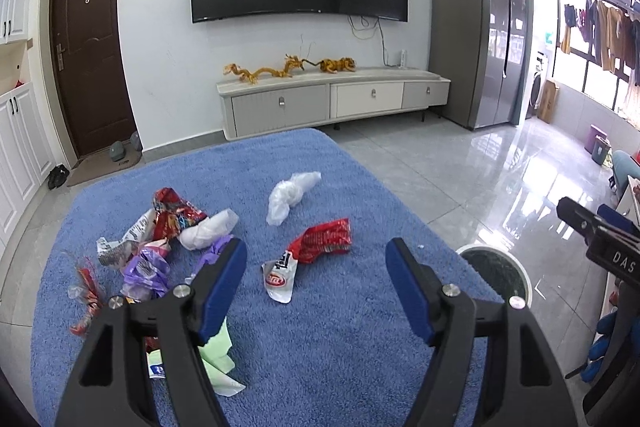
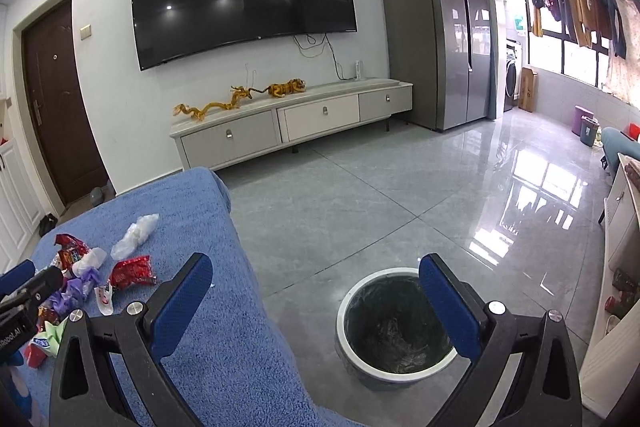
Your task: Collect trash
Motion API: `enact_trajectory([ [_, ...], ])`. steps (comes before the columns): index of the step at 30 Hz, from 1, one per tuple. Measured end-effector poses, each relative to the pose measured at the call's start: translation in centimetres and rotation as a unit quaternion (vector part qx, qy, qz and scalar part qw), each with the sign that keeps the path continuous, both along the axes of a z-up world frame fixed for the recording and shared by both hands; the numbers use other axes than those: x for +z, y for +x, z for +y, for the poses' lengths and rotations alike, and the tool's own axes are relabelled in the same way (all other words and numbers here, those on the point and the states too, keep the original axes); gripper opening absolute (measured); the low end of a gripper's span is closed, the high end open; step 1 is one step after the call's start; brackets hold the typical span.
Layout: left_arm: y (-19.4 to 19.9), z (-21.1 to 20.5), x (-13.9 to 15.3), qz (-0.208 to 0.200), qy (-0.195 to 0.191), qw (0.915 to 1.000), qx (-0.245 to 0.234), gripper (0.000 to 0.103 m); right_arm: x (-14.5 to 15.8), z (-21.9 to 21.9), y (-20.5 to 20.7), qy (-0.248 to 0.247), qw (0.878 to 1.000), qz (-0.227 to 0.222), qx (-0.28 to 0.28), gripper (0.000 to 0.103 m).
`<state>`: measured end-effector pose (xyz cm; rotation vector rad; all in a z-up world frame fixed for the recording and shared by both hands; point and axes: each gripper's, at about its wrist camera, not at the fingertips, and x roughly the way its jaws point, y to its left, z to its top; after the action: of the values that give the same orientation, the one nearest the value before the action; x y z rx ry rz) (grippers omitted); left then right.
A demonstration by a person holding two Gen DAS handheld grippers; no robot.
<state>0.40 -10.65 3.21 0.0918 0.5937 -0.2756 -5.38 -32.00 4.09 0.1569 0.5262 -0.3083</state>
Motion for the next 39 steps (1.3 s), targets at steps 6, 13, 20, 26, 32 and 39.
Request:
enact_trajectory([
  [6, 0.5, 0.2, -0.4, 0.002, -0.001, 1.0000, -0.001, 0.070, 0.0, 0.0, 0.3, -0.010, 1.000, -0.003, 0.000, 0.103],
  [13, 1.1, 0.6, -0.3, 0.004, -0.007, 1.0000, 0.004, 0.070, 0.0, 0.3, 0.5, -0.015, 1.000, -0.004, 0.002, 0.103],
  [20, 0.9, 1.2, 0.1, -0.002, -0.010, 0.9999, 0.004, 0.070, 0.4, 1.1, 0.8, -0.015, 1.000, -0.006, 0.017, 0.103],
  [26, 0.9, 2.1, 0.4, -0.001, -0.020, 0.9998, 0.004, 0.070, 0.7, 2.3, 1.0, -0.026, 0.999, -0.014, 0.024, 0.103],
  [32, 0.6, 3.3, 0.6, -0.003, -0.033, 0.9995, -0.001, 0.070, 0.7, 3.4, 1.3, -0.005, 0.999, -0.005, 0.038, 0.103],
  [39, 0.2, 5.4, 0.9, -0.003, -0.047, 0.9989, 0.001, 0.070, 1.2, 5.0, 1.7, 0.005, 0.998, 0.001, 0.067, 0.103],
])
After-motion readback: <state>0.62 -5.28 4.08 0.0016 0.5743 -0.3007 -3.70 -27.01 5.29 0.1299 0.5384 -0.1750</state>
